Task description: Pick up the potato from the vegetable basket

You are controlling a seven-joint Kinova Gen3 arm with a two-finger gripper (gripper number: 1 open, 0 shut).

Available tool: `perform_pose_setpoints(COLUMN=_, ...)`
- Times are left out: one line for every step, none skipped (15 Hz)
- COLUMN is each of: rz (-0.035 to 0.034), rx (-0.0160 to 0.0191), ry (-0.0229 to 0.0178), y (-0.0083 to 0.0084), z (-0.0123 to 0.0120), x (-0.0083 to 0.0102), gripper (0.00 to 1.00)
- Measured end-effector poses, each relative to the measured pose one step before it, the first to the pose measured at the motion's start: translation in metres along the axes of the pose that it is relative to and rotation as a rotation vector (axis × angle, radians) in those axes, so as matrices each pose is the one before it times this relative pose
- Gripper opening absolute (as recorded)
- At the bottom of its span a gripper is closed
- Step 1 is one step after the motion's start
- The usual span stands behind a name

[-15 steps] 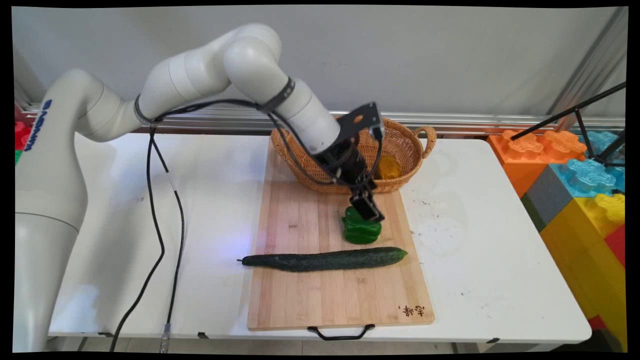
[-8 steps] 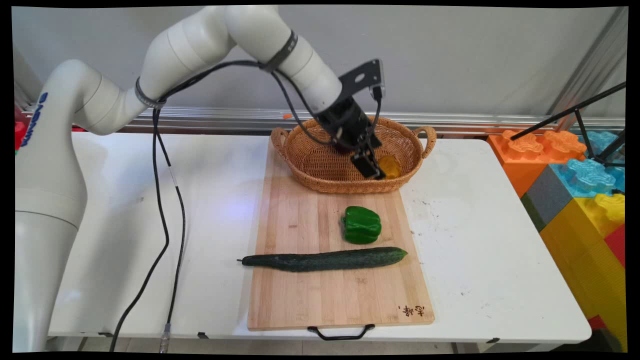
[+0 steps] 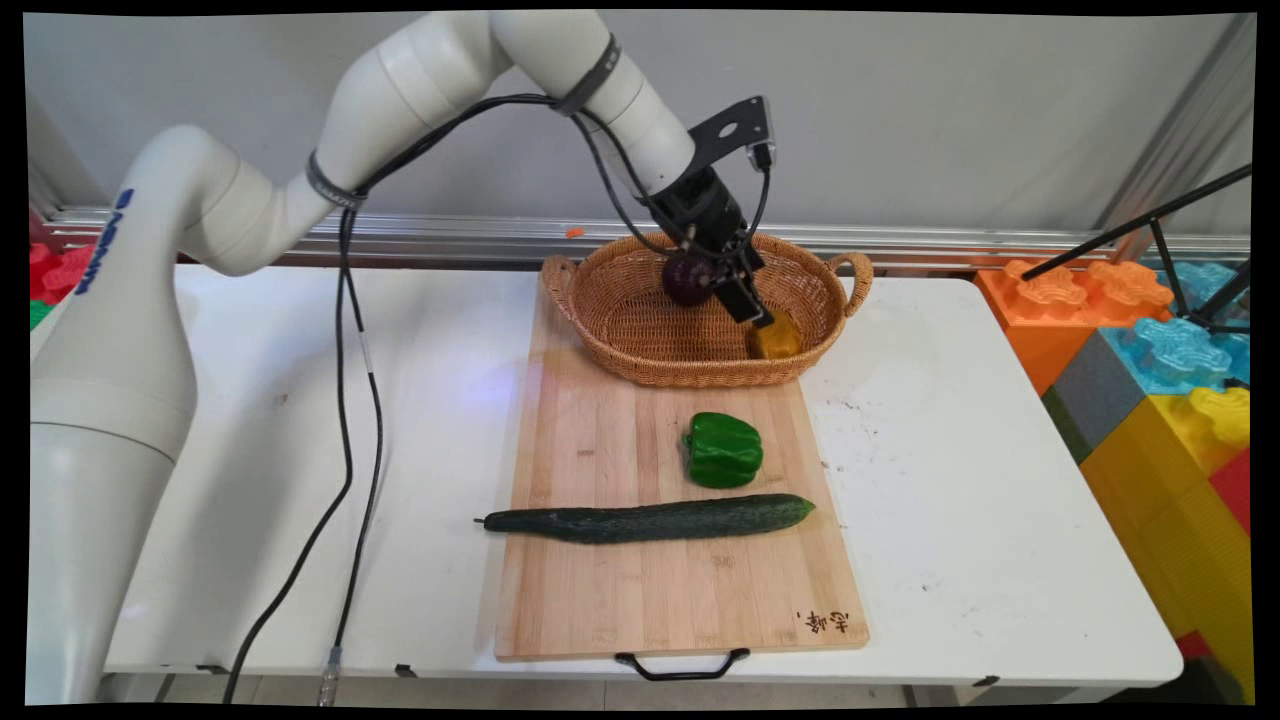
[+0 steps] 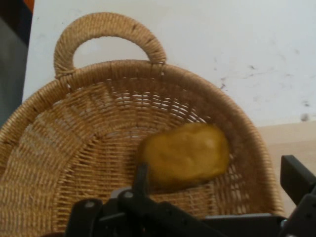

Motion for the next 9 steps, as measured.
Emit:
perform_pose_setpoints(rz=0.00107, rx=-0.00218, ry=-0.00277, y=-0.00675, z=0.00429, x=0.00055, gripper=1.0)
perform_pose_setpoints(rz=0.00485, rx=-0.00344, ry=-0.00549, y=-0.00681, z=0.00426, x=-0.00018, gripper=1.0)
perform_pose_setpoints(rz=0.00456, rx=-0.0067, ry=-0.00591, y=-0.00511, z=0.00374, x=-0.00068, gripper=1.0)
perform_pose_setpoints(rz=0.00418, rx=-0.00827, ry=-0.00559, y=-0.00533, z=0.0041, x=-0.00053, gripper=1.0)
perform_pose_setpoints(rz=-0.00351, rx=-0.00811, ry=-0.00244, y=-0.00426, z=0.00336, x=-0.00076, gripper=1.0)
perform_pose_setpoints(rz=-0.00374, rx=-0.00565, ry=-0.00133, y=-0.00258, z=0.00238, x=-0.00028, gripper=1.0)
perform_pose_setpoints(rz=-0.01147, rx=-0.00858, ry=-0.00106, y=-0.00378, z=0.00352, x=-0.00042, gripper=1.0)
perform_pose_setpoints(rz=-0.01042, rx=-0.00544, ry=-0.00036, y=-0.00252, z=0.00227, x=-0.00025, gripper=1.0)
perform_pose_setpoints(rz=-0.01572, rx=-0.00805, ry=-0.00089, y=-0.00369, z=0.0033, x=-0.00028, gripper=1.0)
